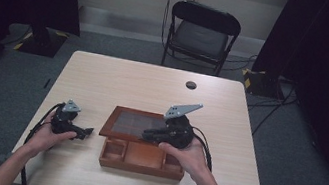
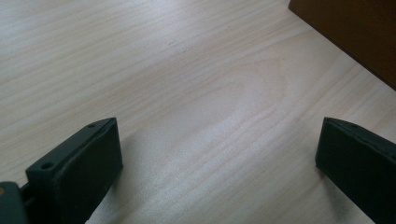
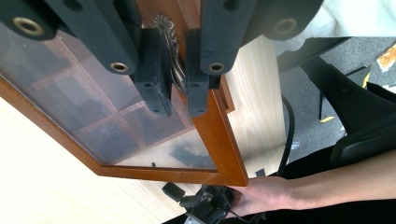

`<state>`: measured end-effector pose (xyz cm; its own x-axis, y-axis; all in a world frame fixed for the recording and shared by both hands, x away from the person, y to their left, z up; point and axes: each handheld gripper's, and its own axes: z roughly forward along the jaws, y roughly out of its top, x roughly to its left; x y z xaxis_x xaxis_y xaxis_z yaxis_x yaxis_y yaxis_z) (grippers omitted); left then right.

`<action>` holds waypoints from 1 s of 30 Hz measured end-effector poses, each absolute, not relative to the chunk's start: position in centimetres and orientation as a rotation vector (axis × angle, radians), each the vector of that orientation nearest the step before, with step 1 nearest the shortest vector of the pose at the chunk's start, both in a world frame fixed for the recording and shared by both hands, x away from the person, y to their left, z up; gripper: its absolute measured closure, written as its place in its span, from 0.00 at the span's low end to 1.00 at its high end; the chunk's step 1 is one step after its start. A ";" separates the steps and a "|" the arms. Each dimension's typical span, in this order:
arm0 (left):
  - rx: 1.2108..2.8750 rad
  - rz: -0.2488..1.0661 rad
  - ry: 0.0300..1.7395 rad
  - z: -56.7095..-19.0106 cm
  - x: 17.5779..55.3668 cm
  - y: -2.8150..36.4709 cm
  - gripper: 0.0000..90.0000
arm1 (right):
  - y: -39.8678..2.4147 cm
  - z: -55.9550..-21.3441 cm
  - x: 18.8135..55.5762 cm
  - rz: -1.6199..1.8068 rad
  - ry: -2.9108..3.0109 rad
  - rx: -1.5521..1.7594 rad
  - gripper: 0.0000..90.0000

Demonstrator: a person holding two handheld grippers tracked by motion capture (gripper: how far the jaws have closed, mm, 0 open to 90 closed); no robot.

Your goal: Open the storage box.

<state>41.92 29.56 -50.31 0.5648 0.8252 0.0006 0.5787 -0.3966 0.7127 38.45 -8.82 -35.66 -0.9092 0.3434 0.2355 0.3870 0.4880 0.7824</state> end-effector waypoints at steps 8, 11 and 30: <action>2.125 0.469 1.117 -50.3 41.9 29.6 0.00 | -8.9 -35.3 38.7 -1.441 -2.666 -0.661 0.91; 2.125 0.469 1.117 -50.3 41.9 29.6 0.00 | -8.9 -35.2 38.8 -1.446 -2.662 -0.667 0.91; 2.128 0.473 1.114 -50.3 41.9 29.6 0.00 | -9.0 -34.2 39.4 -1.476 -2.649 -0.696 0.91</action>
